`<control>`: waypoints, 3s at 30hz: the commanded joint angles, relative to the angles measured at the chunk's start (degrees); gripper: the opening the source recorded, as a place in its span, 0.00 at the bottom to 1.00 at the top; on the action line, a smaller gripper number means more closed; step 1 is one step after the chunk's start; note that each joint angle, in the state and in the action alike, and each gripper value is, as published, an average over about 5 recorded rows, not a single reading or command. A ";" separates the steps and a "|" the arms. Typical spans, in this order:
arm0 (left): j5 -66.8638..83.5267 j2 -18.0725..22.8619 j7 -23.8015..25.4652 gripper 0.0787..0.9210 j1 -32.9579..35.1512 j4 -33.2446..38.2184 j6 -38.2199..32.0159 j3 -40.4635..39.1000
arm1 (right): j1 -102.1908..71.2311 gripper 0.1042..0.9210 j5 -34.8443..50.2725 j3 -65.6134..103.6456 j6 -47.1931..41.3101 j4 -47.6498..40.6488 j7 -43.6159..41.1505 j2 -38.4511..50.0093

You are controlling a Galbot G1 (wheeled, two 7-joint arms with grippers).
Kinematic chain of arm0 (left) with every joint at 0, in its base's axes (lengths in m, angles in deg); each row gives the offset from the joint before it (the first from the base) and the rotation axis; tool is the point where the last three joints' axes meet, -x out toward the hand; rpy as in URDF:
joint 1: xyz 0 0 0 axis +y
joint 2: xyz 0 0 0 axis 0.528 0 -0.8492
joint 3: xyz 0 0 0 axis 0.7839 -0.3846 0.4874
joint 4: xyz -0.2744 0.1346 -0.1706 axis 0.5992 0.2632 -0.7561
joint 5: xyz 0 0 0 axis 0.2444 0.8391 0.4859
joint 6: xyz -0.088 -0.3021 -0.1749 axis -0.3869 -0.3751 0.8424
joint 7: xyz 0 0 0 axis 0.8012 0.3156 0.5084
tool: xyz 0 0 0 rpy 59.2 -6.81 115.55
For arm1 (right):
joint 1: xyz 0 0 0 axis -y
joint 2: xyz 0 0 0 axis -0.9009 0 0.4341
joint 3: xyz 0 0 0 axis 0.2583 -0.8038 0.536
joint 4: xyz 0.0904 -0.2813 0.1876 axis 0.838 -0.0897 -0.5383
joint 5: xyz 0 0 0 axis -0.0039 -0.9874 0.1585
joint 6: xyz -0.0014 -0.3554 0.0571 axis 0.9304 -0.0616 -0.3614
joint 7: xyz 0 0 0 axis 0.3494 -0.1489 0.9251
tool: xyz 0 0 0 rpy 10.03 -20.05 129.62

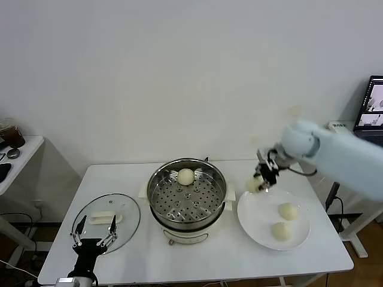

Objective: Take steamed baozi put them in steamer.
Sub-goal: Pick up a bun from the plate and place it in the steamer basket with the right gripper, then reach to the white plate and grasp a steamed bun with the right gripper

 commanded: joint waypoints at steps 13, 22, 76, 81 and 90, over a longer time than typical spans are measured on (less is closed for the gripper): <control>-0.48 0.68 -0.08 0.88 0.14 1.40 -0.15 1.54 | -2.32 0.41 17.04 -4.15 -15.45 -7.85 13.04 -28.02; -0.49 1.16 -0.06 0.88 0.60 1.50 -0.17 2.51 | -10.18 0.41 14.01 -0.85 -15.54 -15.11 15.59 -33.38; -0.51 0.55 0.33 0.88 -0.19 1.46 -0.31 1.07 | 3.76 0.88 -3.95 -2.49 0.42 8.51 -8.13 5.89; -0.85 0.63 0.33 0.88 -0.16 1.36 -0.25 0.83 | -6.42 0.88 -11.50 2.49 6.23 10.79 -9.13 17.97; -1.50 0.86 0.33 0.88 0.04 0.82 -0.15 0.95 | -33.86 0.88 -22.03 20.40 10.63 8.66 -6.95 25.98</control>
